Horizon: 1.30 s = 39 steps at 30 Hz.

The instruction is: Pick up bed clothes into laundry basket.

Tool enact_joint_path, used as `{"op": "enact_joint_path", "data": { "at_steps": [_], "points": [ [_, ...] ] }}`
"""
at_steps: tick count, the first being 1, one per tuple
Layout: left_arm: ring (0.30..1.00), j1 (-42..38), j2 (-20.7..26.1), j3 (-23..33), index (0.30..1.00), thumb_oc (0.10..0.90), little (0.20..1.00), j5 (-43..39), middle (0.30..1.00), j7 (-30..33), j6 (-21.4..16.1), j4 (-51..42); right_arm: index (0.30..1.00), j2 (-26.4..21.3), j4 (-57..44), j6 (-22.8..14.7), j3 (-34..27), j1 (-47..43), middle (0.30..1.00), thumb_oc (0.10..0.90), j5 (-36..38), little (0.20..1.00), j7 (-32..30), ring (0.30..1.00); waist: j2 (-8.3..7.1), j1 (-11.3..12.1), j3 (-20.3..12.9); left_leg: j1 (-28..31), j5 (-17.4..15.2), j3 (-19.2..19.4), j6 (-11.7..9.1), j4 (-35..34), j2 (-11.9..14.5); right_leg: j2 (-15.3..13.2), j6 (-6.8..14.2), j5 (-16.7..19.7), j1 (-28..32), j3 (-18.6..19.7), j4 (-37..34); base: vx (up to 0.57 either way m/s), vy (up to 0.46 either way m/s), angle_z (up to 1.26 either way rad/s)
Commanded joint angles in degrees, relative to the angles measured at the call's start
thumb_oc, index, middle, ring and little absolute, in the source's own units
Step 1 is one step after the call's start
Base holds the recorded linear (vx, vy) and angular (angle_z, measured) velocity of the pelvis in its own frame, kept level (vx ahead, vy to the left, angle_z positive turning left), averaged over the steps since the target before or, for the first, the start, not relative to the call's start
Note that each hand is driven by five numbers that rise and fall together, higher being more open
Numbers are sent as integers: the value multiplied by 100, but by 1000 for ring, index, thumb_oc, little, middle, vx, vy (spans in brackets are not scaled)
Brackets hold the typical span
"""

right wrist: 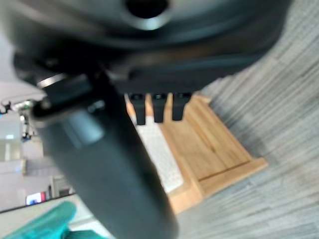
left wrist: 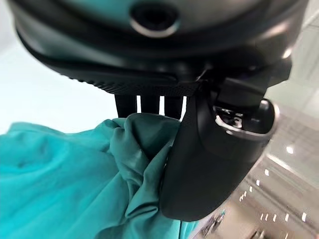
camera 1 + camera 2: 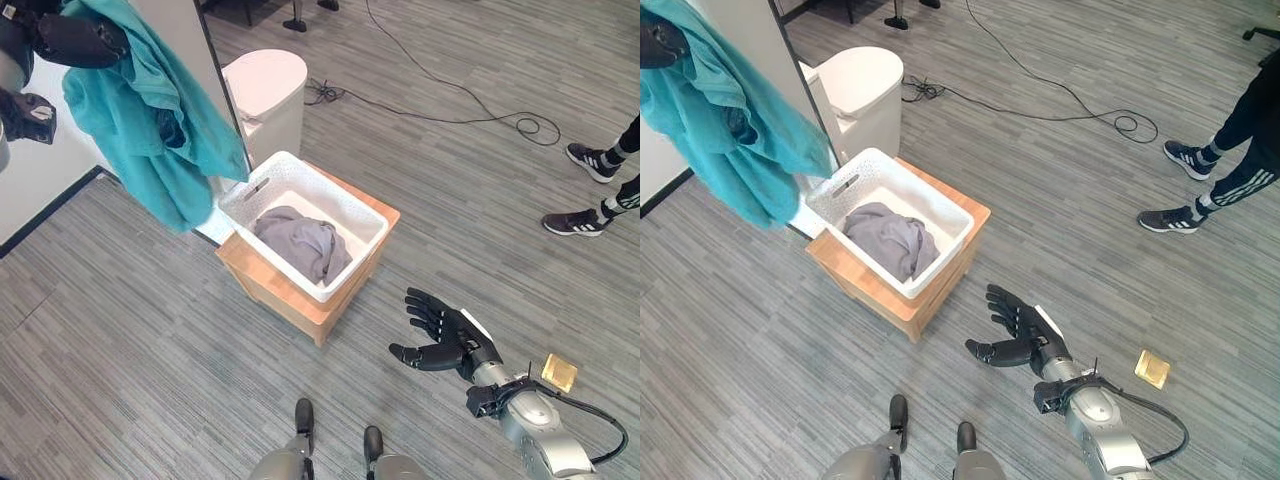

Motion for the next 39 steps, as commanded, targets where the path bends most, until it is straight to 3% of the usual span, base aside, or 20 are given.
{"op": "enact_joint_path", "data": {
  "at_steps": [1,10,17,28,34,35,37,38,39],
  "points": [
    [300,-1728,-18,73,300,400,300,49,300,209,-694,329,900,-318,-436,-476,-243,44,900,800,42,900,107,900,149,66,-772,161,-391,219,-179,-5,303,-491,606,183,-99,204,-48,5,20,5],
    [300,-2913,-581,-718,300,400,300,288,300,298,-479,1464,900,-322,-437,-356,-93,190,900,800,66,900,204,900,259,-70,-837,114,-442,272,-166,-5,253,-562,667,303,-133,217,-129,11,20,0],
    [300,-2968,-774,-452,300,400,300,142,300,373,-384,1803,900,-427,-454,-238,-222,424,900,800,76,900,250,900,263,-207,-851,134,-511,408,-142,-5,229,-612,711,387,-226,363,-99,28,22,-9],
    [300,-2651,-832,-379,300,400,300,321,300,299,-376,1633,900,-589,-478,-179,-390,696,900,800,-81,900,365,900,244,-308,-685,3,-507,507,-124,-5,237,-581,727,470,-462,542,-55,6,12,-11],
    [300,-2051,-1031,-110,300,400,300,445,300,287,-346,1541,900,-530,-477,-228,-260,615,900,800,-87,900,337,900,216,-344,-344,-223,-425,484,-129,-5,250,-538,686,478,-668,588,-22,-51,2,-4],
    [300,-1711,-1247,31,300,400,300,697,300,283,-207,1799,900,-539,-398,-219,-111,511,900,800,-174,900,275,900,209,-384,-188,-309,-393,471,-122,-5,249,-508,667,490,-790,641,35,-48,13,-3],
    [300,-1694,-1245,48,300,400,300,704,300,286,-206,1793,900,-547,-394,-221,-108,509,900,800,-175,900,273,900,216,-384,-194,-315,-393,474,-122,-5,251,-507,667,487,-800,645,42,-40,10,-7],
    [300,-1493,-1350,51,300,400,300,1213,300,302,-99,2048,900,-534,-422,-235,-86,521,900,800,-186,900,265,900,161,-445,-80,-365,-377,492,-116,-5,264,-481,658,503,-878,707,84,-31,6,-10],
    [300,-1482,-1352,61,300,400,300,1218,300,306,-98,2043,900,-537,-425,-234,-89,527,900,800,-186,900,265,900,165,-442,-82,-365,-377,494,-116,-5,264,-480,658,502,-880,709,87,-36,8,-11]
  ]
}}
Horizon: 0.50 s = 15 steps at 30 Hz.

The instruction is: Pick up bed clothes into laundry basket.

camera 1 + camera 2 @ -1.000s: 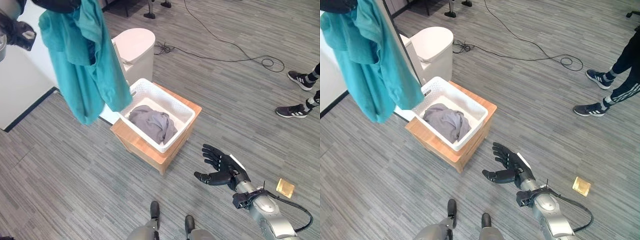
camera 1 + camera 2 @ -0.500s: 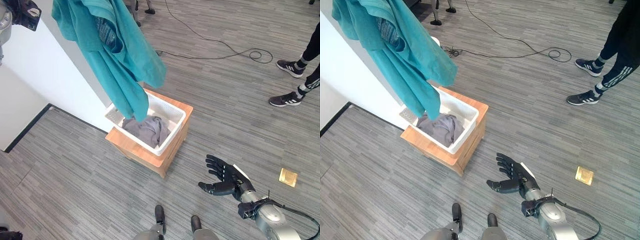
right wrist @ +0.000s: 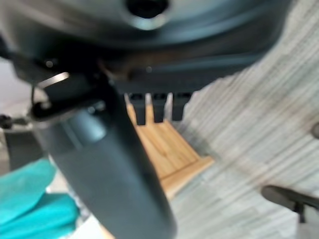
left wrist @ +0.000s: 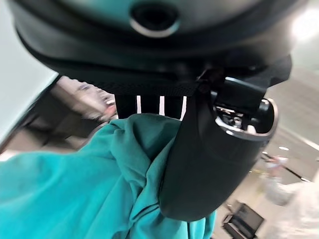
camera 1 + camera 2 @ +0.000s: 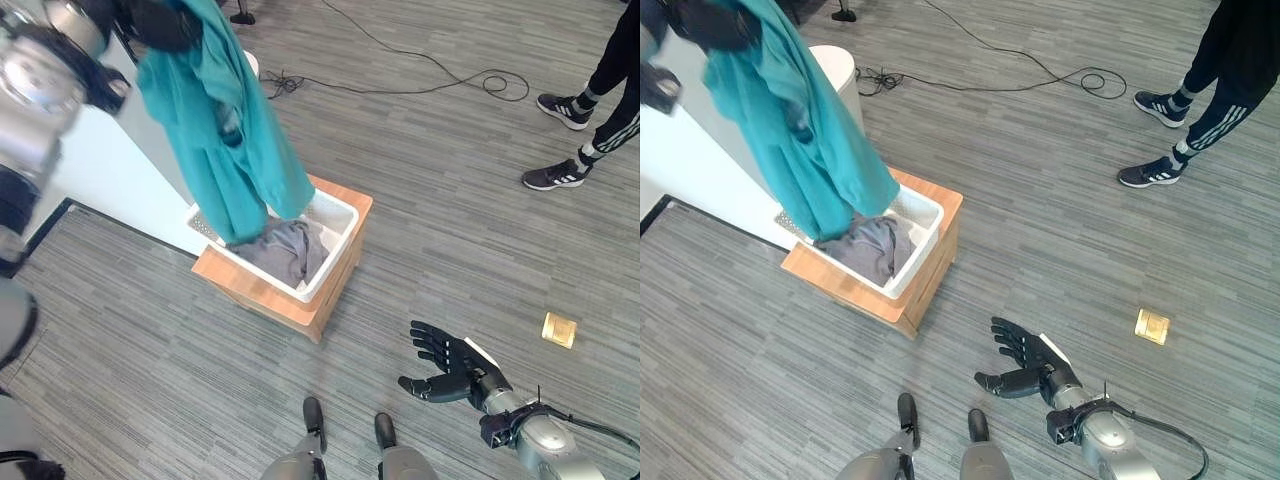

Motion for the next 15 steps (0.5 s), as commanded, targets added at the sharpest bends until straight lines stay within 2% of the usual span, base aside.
{"op": "enact_joint_path", "data": {
  "at_steps": [1,4,6,7,12,14,15],
  "points": [
    [300,-975,192,646,300,400,300,653,300,328,-215,793,900,-151,-460,-414,-358,-7,900,800,15,900,25,900,-162,76,141,299,-399,89,-198,-6,179,-530,645,458,102,265,-170,-12,7,-8],
    [300,-804,171,540,300,400,300,1202,300,304,-185,715,900,-146,-503,-438,-407,44,900,800,-20,900,8,900,-211,36,198,265,-400,110,-199,-6,194,-519,648,471,64,287,-176,-4,2,-2],
    [300,-690,118,330,300,400,300,1870,300,359,-186,430,900,-162,-557,-511,-426,78,900,800,-42,900,10,900,-265,21,237,210,-395,122,-200,-6,209,-515,652,476,11,292,-181,-24,-8,4],
    [300,-752,81,32,300,400,300,2382,300,364,-196,296,900,-174,-584,-532,-393,69,900,800,-47,900,12,900,-284,-3,262,215,-414,118,-197,-6,203,-523,656,455,26,286,-182,0,0,0],
    [300,-469,-200,115,300,400,300,2515,300,378,-211,142,900,-188,-674,-598,-302,3,900,800,-24,900,30,900,-341,-7,277,130,-395,127,-203,-6,226,-496,652,493,-42,305,-217,0,0,0],
    [300,-471,-554,-83,300,400,300,3021,300,462,-162,165,900,-203,-695,-649,-90,-165,900,800,-72,900,-8,900,-402,-39,290,88,-401,138,-207,-6,248,-473,650,513,-80,315,-247,0,0,0],
    [300,-378,-750,-2,300,400,300,3040,300,481,-134,227,900,-177,-733,-659,28,-271,900,800,-62,900,-19,900,-446,-57,312,72,-403,147,-207,-6,262,-458,653,523,-97,334,-269,0,0,0]
  ]
}}
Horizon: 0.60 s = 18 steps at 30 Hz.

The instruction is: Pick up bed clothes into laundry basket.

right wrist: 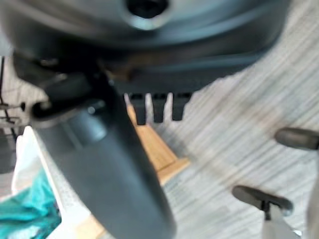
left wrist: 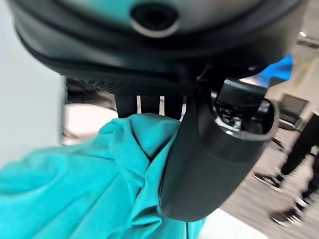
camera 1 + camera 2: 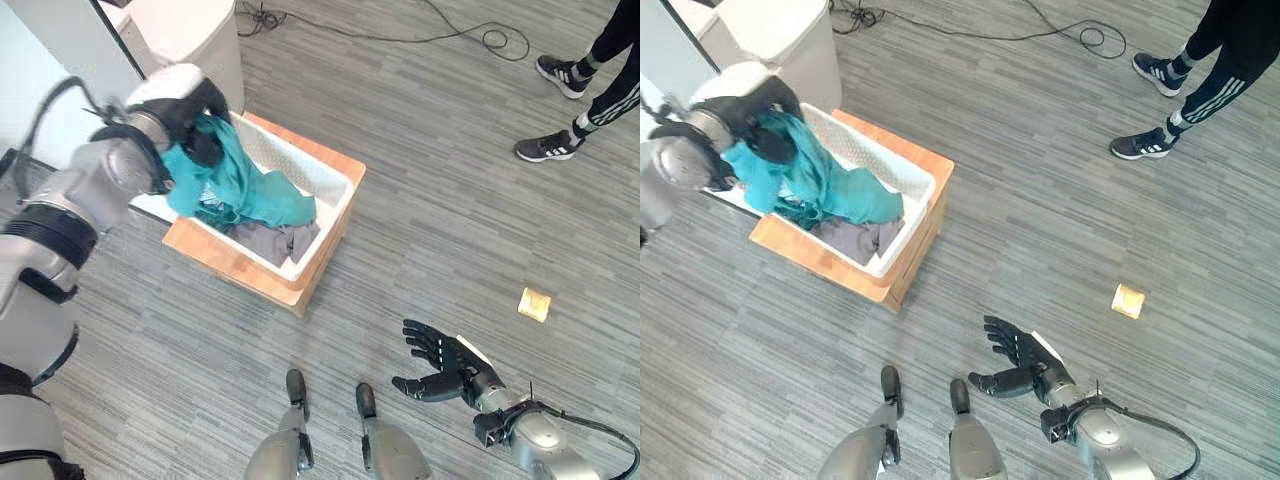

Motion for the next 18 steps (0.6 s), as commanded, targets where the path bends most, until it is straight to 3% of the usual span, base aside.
{"op": "enact_joint_path", "data": {
  "at_steps": [1,9,10,11,12,18],
  "points": [
    [300,-852,-269,625,300,400,300,367,300,432,-178,533,900,-136,-644,-564,22,-129,900,800,-2,900,0,900,-112,-25,-313,123,-408,129,-205,-6,261,-459,650,523,-78,328,-222,-9,2,-4],
    [300,-708,-606,560,300,400,300,737,300,377,-105,697,900,-122,-663,-568,279,-194,900,800,-91,900,-2,900,-224,-87,-326,98,-443,217,-212,-6,327,-409,645,558,-147,459,-258,4,2,-10],
    [420,-662,-617,536,420,480,420,793,420,318,-84,757,900,-125,-686,-565,268,-174,900,800,-106,900,-9,900,-234,-95,-327,107,-448,234,-212,-6,336,-402,647,556,-147,485,-264,9,9,-7],
    [420,-617,-630,524,420,480,420,841,420,235,-52,860,900,-128,-691,-569,256,-163,900,800,-114,900,-15,900,-247,-117,-319,119,-451,248,-211,-6,346,-397,649,559,-154,504,-262,9,5,-14],
    [900,-615,-587,481,900,800,900,998,900,231,-40,865,900,-136,-689,-569,232,-129,900,800,-151,900,-23,900,-246,-117,-312,143,-458,264,-211,-6,351,-382,649,555,-154,535,-260,4,1,-17],
    [900,-679,-270,134,900,800,900,1471,900,196,-39,200,900,-194,-620,-575,124,-128,900,800,-182,900,-70,900,-184,-31,-324,173,-461,201,-207,-6,332,-369,638,487,-98,482,-257,-6,-26,-7]
  ]
}}
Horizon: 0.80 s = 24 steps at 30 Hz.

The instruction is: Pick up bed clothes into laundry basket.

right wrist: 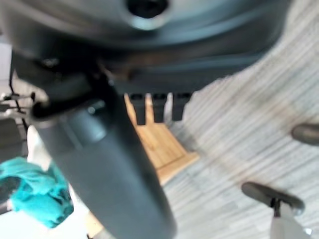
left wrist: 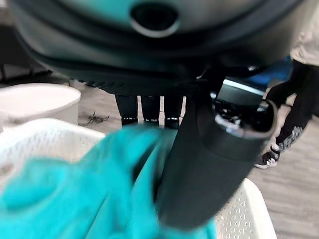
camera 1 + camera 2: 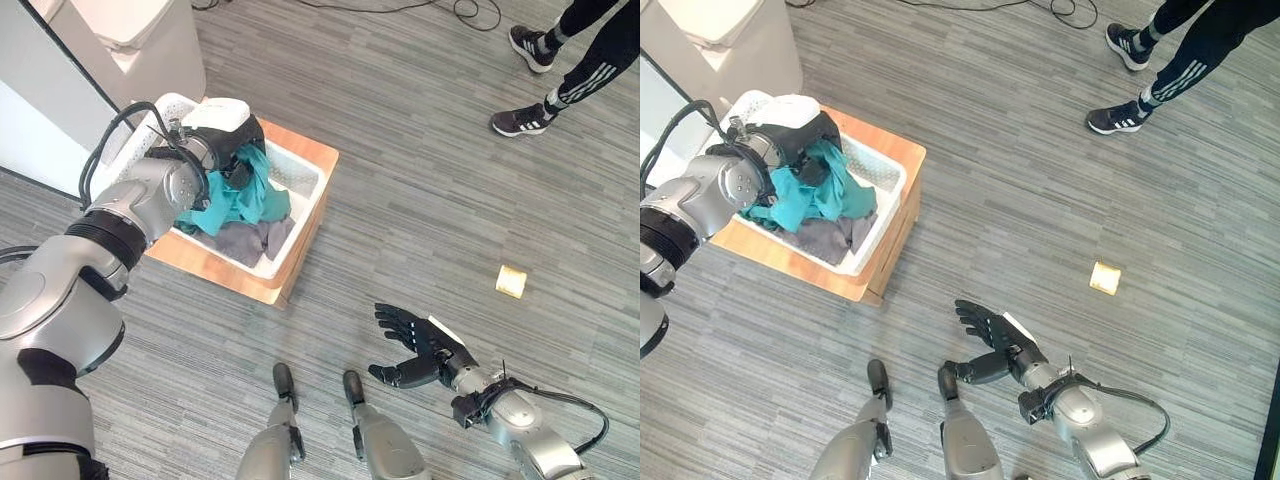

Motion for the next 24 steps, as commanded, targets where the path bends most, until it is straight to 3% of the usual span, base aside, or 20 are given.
{"op": "enact_joint_path", "data": {
  "at_steps": [1,6,8,10,11,12,13,14,15,16,17,18,19,20,21,22,23,24],
  "points": [
    [900,-718,162,97,900,800,900,238,900,87,-93,-134,900,-192,-392,-483,-417,255,900,800,-20,900,-60,900,-15,125,-407,165,-458,-50,-211,-4,129,-535,428,308,-12,148,-161,-21,-45,8],
    [900,-806,755,-279,900,800,900,337,900,-139,-213,-1543,900,-218,-388,-439,-450,286,900,800,-101,900,50,900,63,282,-473,232,-453,-191,-218,-4,89,-549,403,215,141,-20,-152,-8,-44,15],
    [900,-753,925,-241,900,800,900,304,900,-125,-262,-1889,900,-240,-407,-450,-485,304,900,800,-130,900,71,900,81,319,-486,242,-450,-231,-219,-4,76,-552,397,196,167,-53,-148,-16,-31,15],
    [900,-394,1574,-17,900,800,900,210,900,-139,-487,-3405,900,-248,-358,-446,-542,349,900,800,-237,900,110,900,119,537,-589,303,-435,-380,-223,-4,40,-568,375,118,317,-233,-105,-17,-60,21],
    [900,-356,1595,18,900,800,900,215,900,-147,-474,-3439,900,-256,-356,-448,-535,349,900,800,-240,900,111,900,125,524,-588,309,-436,-385,-224,-4,38,-570,375,116,326,-238,-107,2,-70,24],
    [900,35,1830,216,900,800,900,216,900,-275,-605,-4227,900,-232,-303,-435,-607,367,900,800,-328,900,72,900,118,657,-696,370,-445,-463,-221,-4,15,-576,371,73,439,-352,-94,6,-48,23],
    [900,341,1915,425,900,800,900,47,900,-355,-659,-4449,900,-166,-287,-433,-647,374,900,800,-392,900,50,900,94,719,-751,414,-450,-496,-220,-4,3,-580,368,54,497,-389,-86,20,-59,27],
    [900,1063,2104,1062,900,800,900,-360,900,-395,-696,-4769,900,-134,-308,-457,-751,417,900,800,-435,900,-7,900,108,761,-821,483,-462,-521,-218,-4,-10,-596,366,19,579,-443,-67,17,-20,26],
    [900,1139,2112,1138,900,800,900,-354,900,-404,-691,-4793,900,-162,-310,-456,-741,417,900,800,-434,900,-7,900,129,741,-823,486,-463,-523,-218,-4,-10,-596,367,18,583,-445,-68,27,-18,21],
    [900,1950,2273,1794,900,800,900,-1005,900,-443,-750,-5027,900,-72,-402,-500,-942,482,900,800,-420,900,-91,900,126,812,-889,580,-482,-549,-211,-4,-28,-606,357,-25,674,-478,-40,36,-10,38],
    [900,3559,2107,2918,900,800,900,-1733,900,-525,-842,-5299,900,83,-490,-563,-1181,571,900,800,-334,900,-149,900,134,904,-1039,709,-521,-576,-203,-4,-49,-607,328,-78,783,-505,-13,38,-14,26],
    [900,4264,1873,3378,900,800,900,-2054,900,-544,-879,-5422,900,242,-495,-614,-1334,544,900,800,-200,900,-202,900,109,990,-1106,769,-536,-596,-197,-4,-55,-601,306,-102,837,-534,-12,28,-6,21],
    [900,4570,1872,3668,900,800,900,-2048,900,-578,-858,-5531,900,154,-505,-611,-1269,529,900,800,-195,900,-202,900,164,902,-1110,789,-545,-595,-197,-4,-56,-601,306,-108,858,-534,-13,21,-16,10],
    [900,5647,1366,4233,900,800,900,-2719,900,-731,-839,-5487,900,385,-429,-671,-1414,538,900,800,-30,900,-243,900,120,1018,-1256,912,-580,-608,-180,-4,-64,-597,270,-143,998,-566,-50,41,-19,24],
    [900,6323,951,4636,900,800,900,-3129,900,-791,-801,-5361,900,437,-393,-694,-1397,528,900,800,-8,900,-290,900,110,991,-1316,1024,-624,-614,-173,-3,-73,-600,257,-185,1108,-569,-71,33,-35,19],
    [900,6882,476,4998,900,800,900,-3479,900,-844,-758,-5269,900,506,-406,-703,-1409,480,900,800,-27,900,-353,900,106,1017,-1404,1054,-628,-622,-168,13,-58,-580,238,-190,1157,-576,-108,0,0,0],
    [900,6890,475,5005,900,800,900,-3479,900,-844,-757,-5272,900,505,-406,-704,-1405,479,900,800,-27,900,-354,900,107,1013,-1409,1049,-627,-623,-168,12,-57,-579,238,-187,1152,-577,-110,19,-41,-13],
    [900,7650,-469,5525,900,800,900,-3878,900,-819,-661,-5109,900,746,-403,-738,-1449,482,900,800,-46,900,-431,900,51,1127,-1541,1133,-663,-650,-157,44,-49,-569,185,-235,1252,-590,-135,41,-38,2]
  ]
}}
